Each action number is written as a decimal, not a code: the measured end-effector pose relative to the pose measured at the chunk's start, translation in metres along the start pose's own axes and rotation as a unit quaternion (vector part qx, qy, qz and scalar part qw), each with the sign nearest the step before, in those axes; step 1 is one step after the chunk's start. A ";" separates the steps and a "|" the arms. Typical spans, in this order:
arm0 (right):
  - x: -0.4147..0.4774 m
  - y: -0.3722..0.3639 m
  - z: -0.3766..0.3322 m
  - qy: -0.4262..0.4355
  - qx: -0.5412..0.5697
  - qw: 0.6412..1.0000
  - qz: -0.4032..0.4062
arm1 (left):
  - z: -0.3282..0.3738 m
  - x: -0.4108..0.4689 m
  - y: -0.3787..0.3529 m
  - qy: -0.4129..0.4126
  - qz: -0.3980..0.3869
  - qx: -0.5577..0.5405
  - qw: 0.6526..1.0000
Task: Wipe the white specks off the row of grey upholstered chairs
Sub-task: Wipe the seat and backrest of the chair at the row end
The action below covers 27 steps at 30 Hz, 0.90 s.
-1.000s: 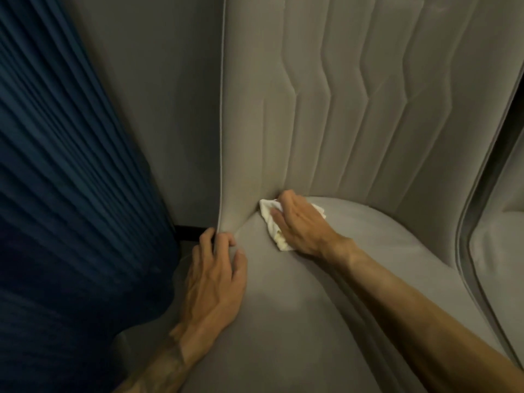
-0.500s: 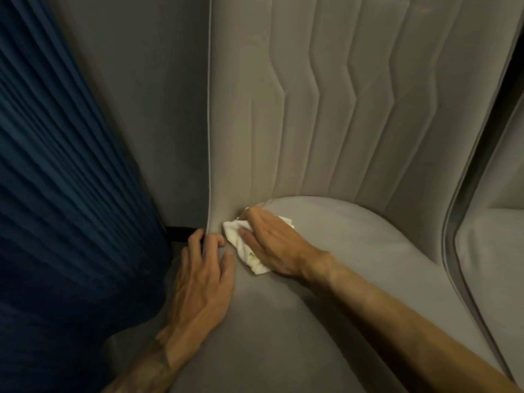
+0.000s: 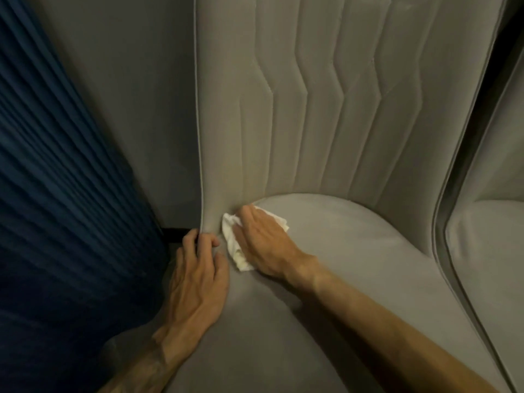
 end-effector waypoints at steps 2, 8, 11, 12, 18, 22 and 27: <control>0.002 0.007 0.010 -0.009 0.004 1.000 -0.022 | 0.000 0.000 0.001 0.001 -0.001 0.002 1.000; 0.000 -0.004 -0.009 -0.007 0.036 0.999 0.011 | 0.000 0.002 -0.001 0.005 -0.009 -0.002 1.000; -0.002 0.001 0.006 -0.019 0.042 0.999 0.012 | 0.000 0.000 0.000 -0.003 -0.009 -0.009 1.000; -0.001 0.007 0.017 -0.041 0.031 0.998 0.023 | -0.001 -0.001 0.000 -0.006 -0.008 -0.007 1.000; -0.046 0.046 0.116 -0.198 -0.069 0.975 0.073 | -0.003 0.000 -0.002 -0.014 -0.002 -0.008 1.000; -0.080 0.052 0.143 -0.313 -0.095 0.941 0.083 | -0.004 0.000 -0.003 -0.007 -0.002 -0.012 1.000; -0.026 0.024 0.101 -0.265 -0.107 0.958 0.037 | -0.002 0.000 -0.004 -0.007 -0.010 -0.006 1.000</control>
Point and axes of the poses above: each hand's wrist, its own x-axis towards the middle knuckle, its own y-axis out of the back of the hand, z = x × y, the point moved 4 cm from there along x, towards the middle knuckle, and after that the axes turned 10 degrees about -z, right-handed, at the moved point
